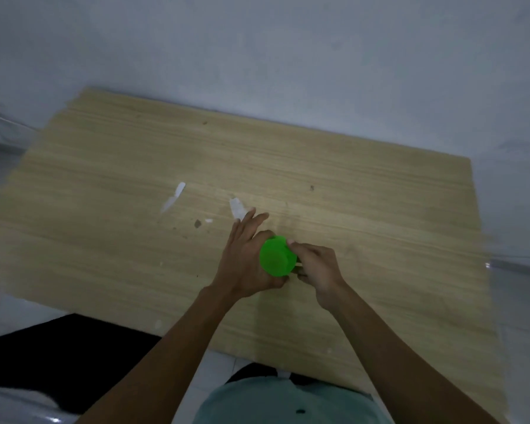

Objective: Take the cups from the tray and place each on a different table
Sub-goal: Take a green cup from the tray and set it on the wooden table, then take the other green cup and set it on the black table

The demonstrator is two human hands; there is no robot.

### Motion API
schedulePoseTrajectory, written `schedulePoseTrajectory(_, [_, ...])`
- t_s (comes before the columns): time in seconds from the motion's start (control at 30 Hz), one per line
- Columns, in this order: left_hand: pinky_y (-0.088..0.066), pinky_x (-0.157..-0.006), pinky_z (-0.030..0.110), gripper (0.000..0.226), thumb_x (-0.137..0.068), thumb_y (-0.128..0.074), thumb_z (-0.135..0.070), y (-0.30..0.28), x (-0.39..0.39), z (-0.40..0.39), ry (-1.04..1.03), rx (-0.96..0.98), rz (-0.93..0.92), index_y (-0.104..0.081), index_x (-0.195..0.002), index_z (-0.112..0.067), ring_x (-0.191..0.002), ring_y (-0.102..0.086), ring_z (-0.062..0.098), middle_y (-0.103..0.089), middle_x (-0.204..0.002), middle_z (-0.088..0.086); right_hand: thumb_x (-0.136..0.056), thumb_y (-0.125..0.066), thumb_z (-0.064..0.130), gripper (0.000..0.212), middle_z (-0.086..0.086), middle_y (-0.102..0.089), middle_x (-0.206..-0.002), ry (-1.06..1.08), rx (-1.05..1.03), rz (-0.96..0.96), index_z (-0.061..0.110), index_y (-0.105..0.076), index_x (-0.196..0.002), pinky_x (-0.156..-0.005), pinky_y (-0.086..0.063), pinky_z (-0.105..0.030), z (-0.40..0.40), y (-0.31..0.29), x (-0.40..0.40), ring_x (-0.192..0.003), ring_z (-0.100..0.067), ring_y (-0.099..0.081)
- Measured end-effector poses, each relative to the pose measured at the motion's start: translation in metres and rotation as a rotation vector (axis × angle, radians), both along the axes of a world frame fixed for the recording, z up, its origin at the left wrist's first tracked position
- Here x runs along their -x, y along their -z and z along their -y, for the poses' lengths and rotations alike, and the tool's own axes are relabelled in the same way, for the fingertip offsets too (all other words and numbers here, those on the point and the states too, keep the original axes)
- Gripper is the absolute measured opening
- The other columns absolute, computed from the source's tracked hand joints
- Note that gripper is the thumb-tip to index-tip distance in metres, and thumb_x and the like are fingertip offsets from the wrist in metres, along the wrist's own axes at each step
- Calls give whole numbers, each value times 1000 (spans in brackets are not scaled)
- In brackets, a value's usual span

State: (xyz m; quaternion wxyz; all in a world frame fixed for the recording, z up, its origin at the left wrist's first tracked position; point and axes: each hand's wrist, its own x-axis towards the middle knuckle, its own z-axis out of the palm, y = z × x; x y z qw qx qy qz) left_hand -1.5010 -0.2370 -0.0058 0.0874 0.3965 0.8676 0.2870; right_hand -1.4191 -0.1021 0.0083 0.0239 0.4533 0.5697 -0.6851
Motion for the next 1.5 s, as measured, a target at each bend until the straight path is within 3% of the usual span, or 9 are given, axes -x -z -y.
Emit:
schedulePoseTrajectory(0.17, [-28, -107, 65, 83, -45, -92, -40, 1, 14, -1, 36, -12, 19, -64, -114, -3, -143, -24, 40, -45, -144, 18, -84, -73, 35, 17, 4, -75, -81, 79, -5, 2, 23, -76, -73, -58, -48, -22, 3, 5, 10, -82, -17, -71])
schedulePoseTrajectory(0.77, [-27, -110, 61, 90, -47, -90, -45, 10, 23, 4, 68, 40, 65, -58, -124, -9, -145, -22, 35, -42, -147, 14, -86, -70, 36, 19, 3, -73, -84, 117, -7, 41, 24, -71, -71, -62, -48, -26, 9, 8, 12, -87, -21, -70])
schedulePoseTrajectory(0.83, [-26, -111, 60, 96, -49, -87, -52, 8, 22, 5, 67, 81, 80, -53, -130, -12, -146, -19, 32, -37, -151, 10, -87, -67, 39, 20, -2, -74, -89, 115, 0, 44, 23, -72, -76, -64, -50, -28, 9, 6, 10, -87, -22, -70])
schedulePoseTrajectory(0.93, [-21, -115, 55, 105, -55, -70, -72, 1, 19, 6, 50, 115, 110, -40, -141, -21, -146, -17, 24, -30, -156, 4, -90, -62, 44, 33, -8, -72, -102, 142, -2, 46, 15, -73, -101, -65, -49, -27, 5, -1, 3, -93, -24, -69])
schedulePoseTrajectory(1.07, [-18, -117, 51, 91, -71, -52, -75, -18, 18, 0, 12, 59, 135, -34, -144, -25, -146, -17, 20, -27, -157, 1, -91, -59, 48, 45, -8, -69, -111, 165, -65, 15, 10, -70, -114, -63, -47, -24, -6, -16, -16, -95, -22, -68])
schedulePoseTrajectory(1.2, [-21, -116, 50, 82, -77, -47, -70, -48, 12, -24, 21, -15, 66, -39, -142, -20, -145, -22, 23, -31, -155, 6, -89, -58, 55, 36, -7, -71, -108, 147, -259, -15, 23, -72, -98, -88, -50, -38, -27, -37, -51, -100, -22, -66])
schedulePoseTrajectory(1.3, [-17, -117, 52, 85, -75, -37, -76, -69, -7, -52, 79, -27, 52, -38, -142, -23, -146, -19, 23, -29, -156, 6, -88, -56, 58, 48, -3, -70, -116, 81, -547, 10, 23, -67, -117, -81, -43, -26, -47, -54, -90, -96, -11, -60])
schedulePoseTrajectory(1.37, [-10, -118, 53, 80, -78, -33, -76, -79, -26, -73, 135, -6, 32, -37, -141, -27, -147, -15, 22, -28, -157, 4, -85, -55, 63, 59, -5, -64, -126, 41, -672, 43, 24, -59, -129, -83, -45, -28, -59, -65, -120, -97, -12, -58])
schedulePoseTrajectory(1.5, [-5, -118, 55, 76, -82, -32, -76, -95, -82, -114, 264, 53, -11, -33, -142, -30, -148, -9, 21, -23, -159, 3, -83, -50, 68, 71, -6, -46, -146, 3, -876, 173, 27, -43, -142, -104, -43, -45, -78, -86, -198, -132, -25, -43])
